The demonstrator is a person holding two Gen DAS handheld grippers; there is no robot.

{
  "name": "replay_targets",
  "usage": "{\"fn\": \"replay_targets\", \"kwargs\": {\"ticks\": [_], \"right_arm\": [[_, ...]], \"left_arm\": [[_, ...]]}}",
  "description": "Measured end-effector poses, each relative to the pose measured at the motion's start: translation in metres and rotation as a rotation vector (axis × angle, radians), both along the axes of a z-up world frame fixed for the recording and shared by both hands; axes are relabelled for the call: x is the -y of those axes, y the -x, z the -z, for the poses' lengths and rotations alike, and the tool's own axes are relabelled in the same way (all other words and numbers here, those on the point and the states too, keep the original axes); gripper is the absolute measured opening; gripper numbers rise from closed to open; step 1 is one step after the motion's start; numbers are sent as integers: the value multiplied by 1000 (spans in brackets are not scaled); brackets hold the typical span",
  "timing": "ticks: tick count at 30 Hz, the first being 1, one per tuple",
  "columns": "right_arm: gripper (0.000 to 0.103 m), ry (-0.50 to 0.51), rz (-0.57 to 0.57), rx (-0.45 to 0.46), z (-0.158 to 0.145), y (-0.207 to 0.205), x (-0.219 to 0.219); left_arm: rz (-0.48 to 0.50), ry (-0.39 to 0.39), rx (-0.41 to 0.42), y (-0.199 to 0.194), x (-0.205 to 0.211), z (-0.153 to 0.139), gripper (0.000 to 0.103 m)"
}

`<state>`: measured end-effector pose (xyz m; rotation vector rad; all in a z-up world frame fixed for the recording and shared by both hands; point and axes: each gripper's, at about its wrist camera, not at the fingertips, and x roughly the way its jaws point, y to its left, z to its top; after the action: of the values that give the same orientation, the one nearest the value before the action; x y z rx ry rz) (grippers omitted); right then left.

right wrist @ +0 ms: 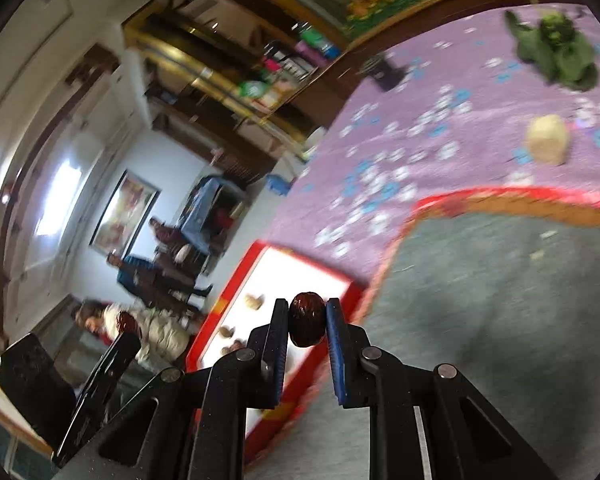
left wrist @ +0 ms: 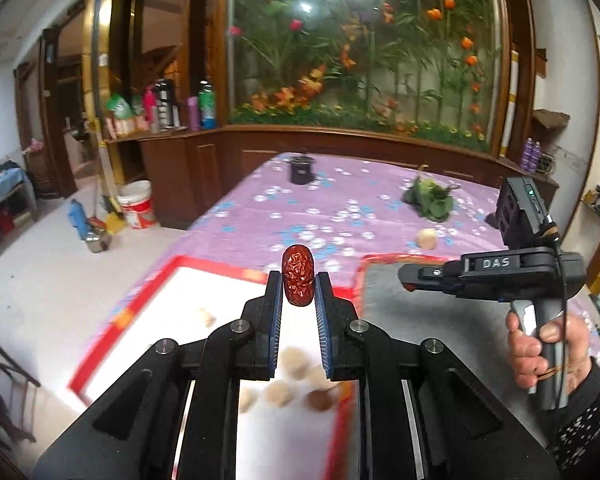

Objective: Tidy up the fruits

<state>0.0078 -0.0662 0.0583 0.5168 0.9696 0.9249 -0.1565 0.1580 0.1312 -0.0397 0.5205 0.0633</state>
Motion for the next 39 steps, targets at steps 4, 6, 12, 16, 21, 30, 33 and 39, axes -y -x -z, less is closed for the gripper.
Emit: {"fn": "replay_targets", "kwargs": {"ticks": [4,6,12,16,21,30,33,39], "right_arm": [[18,-3,-65,-23,1,21,-40],[18,3,-93,-20,-2,31,-59],[18,47,-130,24,-9,59,-110],[18,81,-131,19,2,66,-129],[18,138,-138,4,26,67,-140],[25,260,-122,72,33,73,-149],[35,218,-122,86,27,74,-140],[39,187,-75,154,9,83,-115]], "left_arm": [[-39,18,-11,20,-33,9,15],[-53,33,-21,24,-45,17,15],[-85,114,-85,24,-81,50,15],[-75,158,-130,16,-91,71,15],[-53,164,-176,5,-83,90,15],[-68,66,-193,1,-66,98,16],[-76,40,-175,4,-63,93,29],[-138,-46,-76,18,-48,66,67]]}}
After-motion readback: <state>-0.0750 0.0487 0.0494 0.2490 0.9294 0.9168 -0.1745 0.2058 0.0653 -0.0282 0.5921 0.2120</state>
